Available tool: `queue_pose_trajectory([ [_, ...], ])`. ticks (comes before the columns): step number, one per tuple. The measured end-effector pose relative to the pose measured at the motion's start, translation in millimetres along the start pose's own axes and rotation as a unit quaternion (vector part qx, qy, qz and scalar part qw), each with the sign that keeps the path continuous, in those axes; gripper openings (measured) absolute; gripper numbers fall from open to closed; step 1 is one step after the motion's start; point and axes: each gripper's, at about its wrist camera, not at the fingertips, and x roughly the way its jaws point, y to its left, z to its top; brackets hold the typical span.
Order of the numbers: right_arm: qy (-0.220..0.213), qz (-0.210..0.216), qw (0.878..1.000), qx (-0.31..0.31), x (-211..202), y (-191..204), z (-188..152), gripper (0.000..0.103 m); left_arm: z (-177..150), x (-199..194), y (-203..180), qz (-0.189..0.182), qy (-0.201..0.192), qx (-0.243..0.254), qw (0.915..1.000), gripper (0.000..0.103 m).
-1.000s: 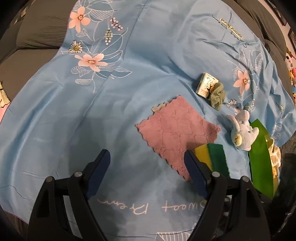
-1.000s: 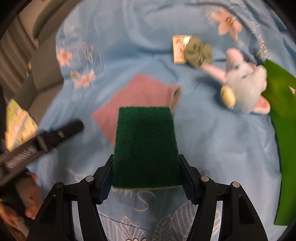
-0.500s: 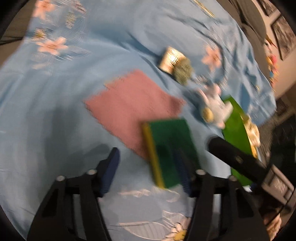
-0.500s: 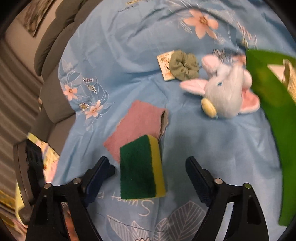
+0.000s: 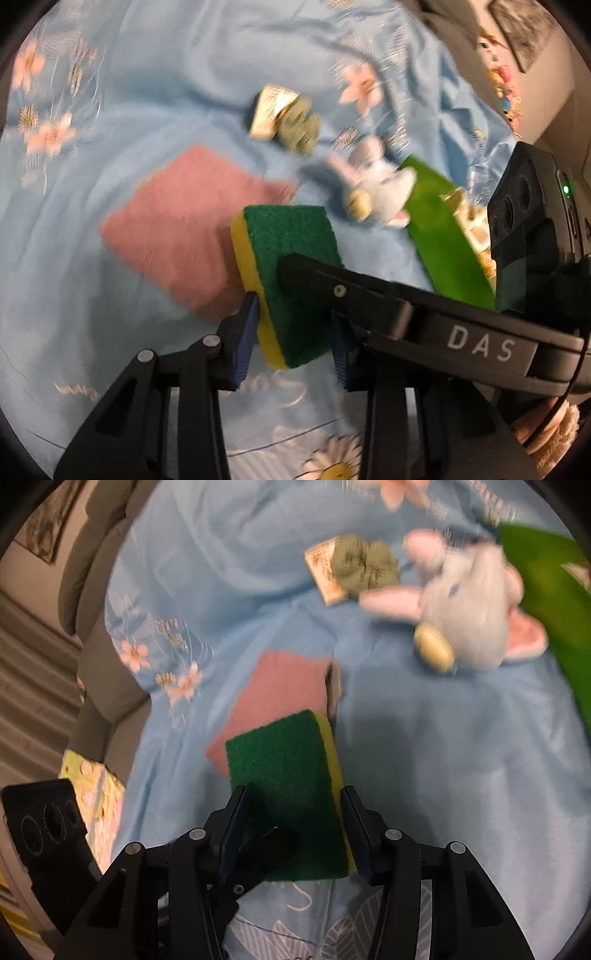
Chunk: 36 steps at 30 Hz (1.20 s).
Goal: Organize soft objects
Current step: 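Carry the sponge with the right gripper into the green box and release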
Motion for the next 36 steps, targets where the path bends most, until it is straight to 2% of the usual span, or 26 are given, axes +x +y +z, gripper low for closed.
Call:
queue_pose_trajectory([
  [3,-0.054,0.009,0.998,0.021,-35,-3,4,0.053,15,-11,-32,-0.015,-0.042,0.038,0.9983,0.033],
  [6,-0.094,-0.005,0.995,0.024,-67,-9,8,0.053,25,-11,-64,-0.047,-0.061,0.066,0.9949,0.033],
  [11,-0.169,-0.053,0.982,0.061,-132,-46,22,0.053,40,11,-125,-0.107,-0.057,0.106,0.987,0.032],
  [16,-0.205,-0.096,0.967,0.114,-178,-96,27,0.053,44,40,-175,-0.153,-0.026,0.136,0.9784,0.032],
  [21,-0.215,-0.135,0.953,0.165,-201,-136,22,0.053,39,72,-217,-0.19,0.03,0.145,0.9706,0.032],
  [29,-0.196,-0.182,0.938,0.218,-218,-185,16,0.053,27,105,-253,-0.211,0.096,0.155,0.9604,0.032],
  [33,-0.186,-0.191,0.936,0.229,-218,-198,12,0.054,23,116,-262,-0.189,0.112,0.169,0.9607,0.032],
  [36,-0.169,-0.191,0.938,0.235,-209,-209,13,0.054,21,128,-263,-0.153,0.128,0.174,0.9644,0.033],
])
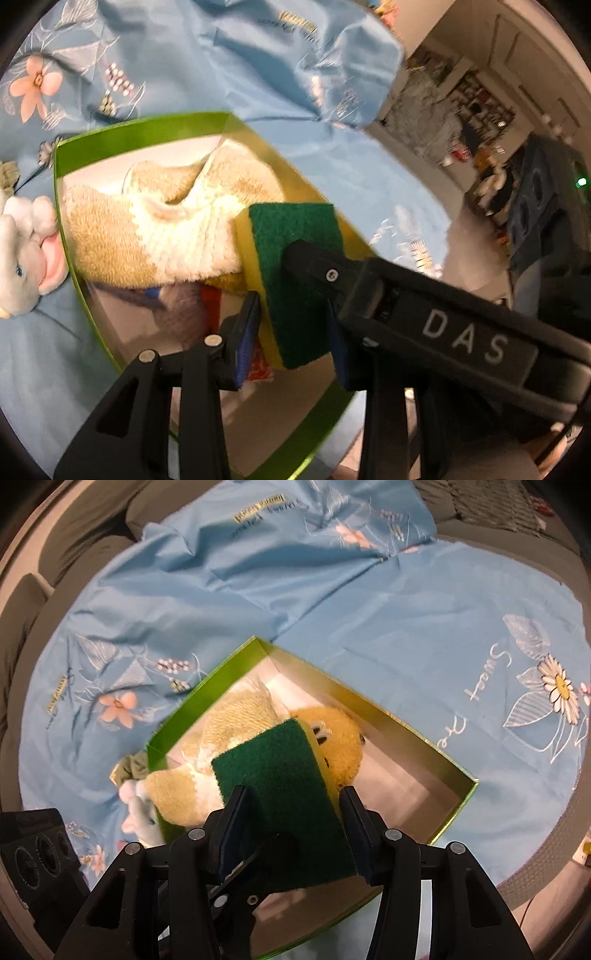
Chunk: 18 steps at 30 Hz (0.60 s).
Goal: Organize soft objects
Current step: 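Carry the sponge with the right gripper into the green box and release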
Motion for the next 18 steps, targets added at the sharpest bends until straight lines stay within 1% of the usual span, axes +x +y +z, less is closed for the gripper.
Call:
queue_pose_trajectory([
  [2,0.011,-0.003,1.0,0.001,10,-2,0,0.054,0,4,2,0.013,0.005,0.0,0.9999,0.032],
  [4,0.013,-0.003,1.0,0.006,14,-4,1,0.054,0,6,2,0.023,0.006,0.003,0.9997,0.033],
  [7,0.008,-0.007,1.0,0.009,14,-6,2,0.054,0,8,3,0.028,0.009,0.003,0.9996,0.034],
  [9,0.004,-0.004,1.0,0.008,13,-6,2,0.055,-1,3,4,0.028,0.001,0.003,0.9996,0.036],
  [10,0.003,0.0,1.0,0.01,12,-5,2,0.062,-2,0,4,0.024,-0.001,0.004,0.9997,0.037],
  [11,0.001,0.001,1.0,0.012,11,-6,2,0.067,-3,-5,6,0.011,-0.005,0.0,0.9999,0.04],
  [12,-0.01,-0.006,1.0,0.013,8,-5,2,0.078,-4,-11,8,-0.001,-0.009,-0.007,0.9999,0.041],
  [13,-0.023,-0.018,0.999,0.011,5,-4,2,0.084,-4,-13,8,-0.007,-0.013,-0.013,0.9998,0.045],
  [14,-0.038,-0.031,0.999,0.01,2,-2,3,0.085,-4,-21,10,-0.005,-0.02,-0.023,0.9995,0.052],
  [15,-0.051,-0.036,0.998,0.009,-1,0,3,0.085,-5,-27,12,0.006,-0.027,-0.029,0.9992,0.055],
  [17,-0.061,-0.024,0.998,0.003,-5,2,4,0.085,-6,-42,18,0.023,-0.043,-0.036,0.9982,0.068],
  [18,-0.065,-0.012,0.998,-0.002,-7,5,4,0.085,-7,-50,23,0.032,-0.051,-0.041,0.9973,0.071],
])
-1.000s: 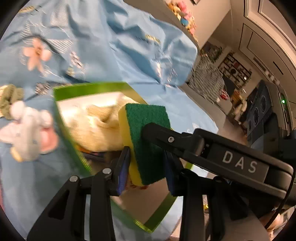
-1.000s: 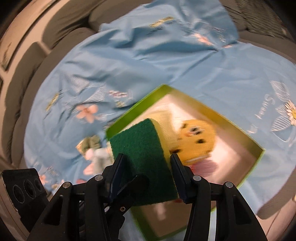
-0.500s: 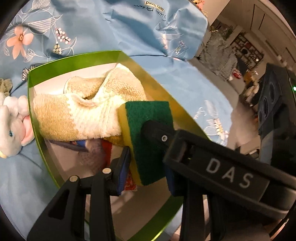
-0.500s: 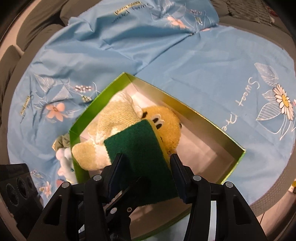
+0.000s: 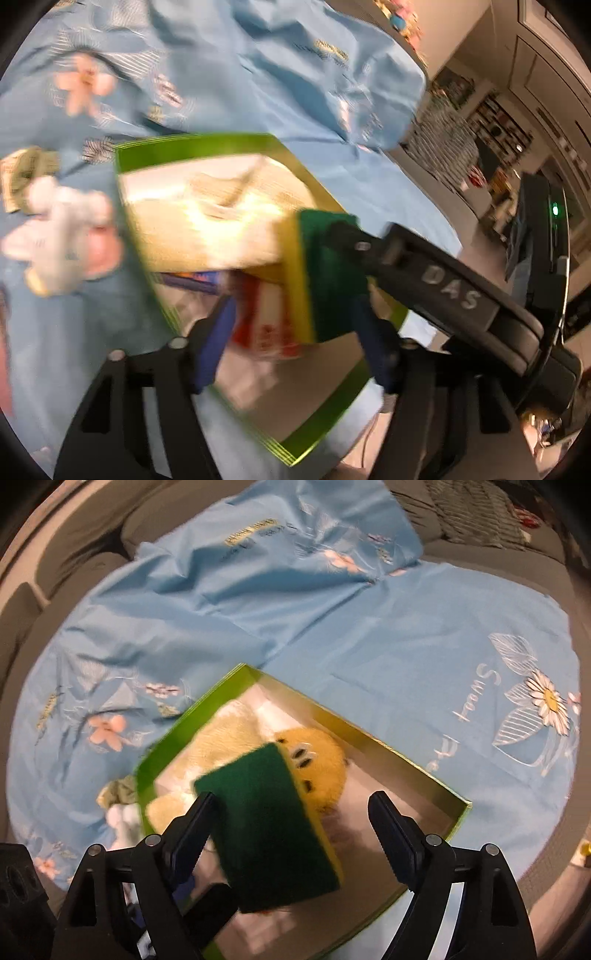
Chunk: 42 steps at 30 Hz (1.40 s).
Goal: Organize soft objects
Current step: 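Carry the sponge with the right gripper into the green box and release, then move the right tool back toward the yellow tissue pack and scrunchie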
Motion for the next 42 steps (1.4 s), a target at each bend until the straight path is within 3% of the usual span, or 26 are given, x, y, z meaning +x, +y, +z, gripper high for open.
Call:
queue_pose_trajectory([
  [2,-0.014,0.014,1.0,-0.006,-6,5,-1,0.085,0,-13,12,0.02,-0.014,-0.016,0.9996,0.078],
  [7,-0.063,0.031,0.997,-0.036,-23,29,-6,0.088,-13,-60,59,0.067,-0.054,-0.065,0.9941,0.08],
  [11,-0.075,0.065,0.993,-0.066,-25,52,-13,0.095,-30,-96,99,0.134,-0.079,-0.095,0.9832,0.082],
  [18,-0.04,0.109,0.984,-0.135,-13,99,-39,0.095,-72,-133,176,0.227,-0.069,-0.149,0.9599,0.083],
  [22,-0.01,0.131,0.977,-0.166,-1,125,-60,0.095,-100,-142,216,0.258,-0.064,-0.178,0.9475,0.083],
  [28,0.027,0.155,0.965,-0.209,16,173,-94,0.095,-119,-156,262,0.265,-0.057,-0.254,0.9285,0.083],
  [32,0.062,0.162,0.955,-0.241,39,211,-110,0.095,-121,-178,274,0.233,-0.079,-0.287,0.9257,0.083],
  [35,0.081,0.152,0.955,-0.243,61,238,-114,0.095,-127,-187,282,0.225,-0.081,-0.315,0.9185,0.083],
  [40,0.059,0.114,0.954,-0.272,93,293,-112,0.095,-130,-193,287,0.203,-0.079,-0.335,0.9168,0.083],
  [42,0.076,0.1,0.951,-0.282,118,320,-110,0.095,-128,-194,288,0.197,-0.077,-0.335,0.9182,0.083],
])
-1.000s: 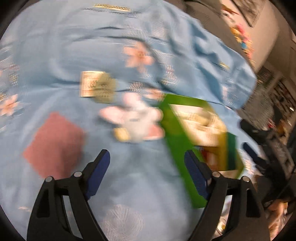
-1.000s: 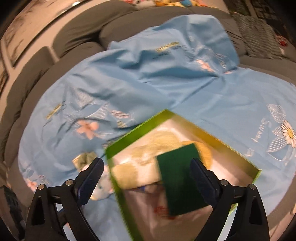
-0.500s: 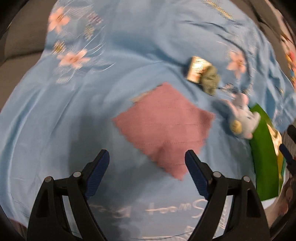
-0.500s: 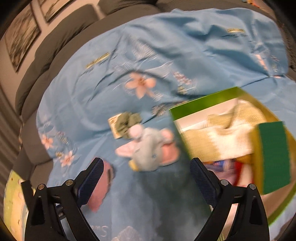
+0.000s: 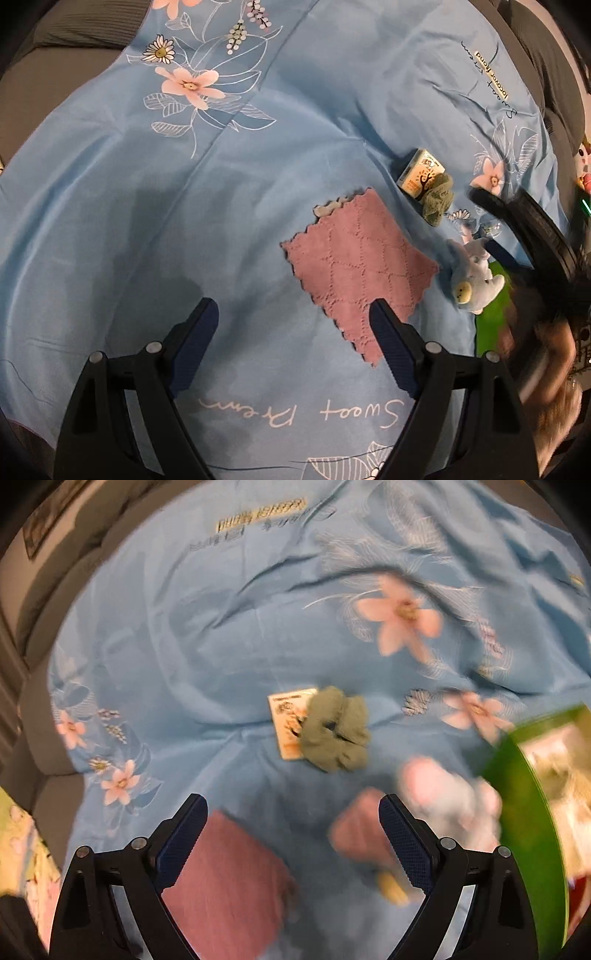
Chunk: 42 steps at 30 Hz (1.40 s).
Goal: Organize soft objects
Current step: 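Move the right tool back toward the yellow tissue pack and scrunchie, then grasp the yellow tissue pack and green scrunchie with the right gripper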
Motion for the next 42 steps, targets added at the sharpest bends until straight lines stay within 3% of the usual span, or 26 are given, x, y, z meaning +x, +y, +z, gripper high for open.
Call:
queue_pose_trajectory([
  [6,0.036,-0.013,0.999,-0.001,70,12,32,0.095,3,5,-4,-0.002,0.01,0.018,0.9998,0.083],
  [9,0.025,-0.06,0.997,-0.037,96,12,37,0.095,4,10,-4,-0.003,0.018,0.017,0.9997,0.083],
  [12,0.022,-0.077,0.995,-0.055,114,10,37,0.095,6,12,-5,-0.011,0.023,0.019,0.9995,0.083],
  [17,0.014,-0.062,0.998,-0.026,127,-9,33,0.095,5,15,-3,-0.003,0.03,0.017,0.9994,0.083],
  [23,0.004,-0.049,0.998,-0.027,129,-19,34,0.094,4,19,-5,0.0,0.033,0.021,0.9992,0.083],
  [26,0.008,-0.047,0.998,-0.034,134,-21,37,0.081,3,19,-5,0.006,0.032,0.023,0.9992,0.083],
  [28,0.011,-0.05,0.998,-0.039,136,-21,39,0.063,3,18,-5,0.006,0.031,0.024,0.9992,0.083],
  [30,0.009,-0.041,0.998,-0.044,134,-21,40,0.054,4,16,-5,0.006,0.027,0.024,0.9993,0.083],
  [36,0.02,-0.011,1.0,-0.021,107,-33,34,0.054,1,13,-6,0.009,0.019,0.027,0.9994,0.083],
  [42,0.084,0.045,0.995,-0.043,42,-21,12,0.054,1,8,-5,0.02,0.006,0.022,0.9995,0.083],
])
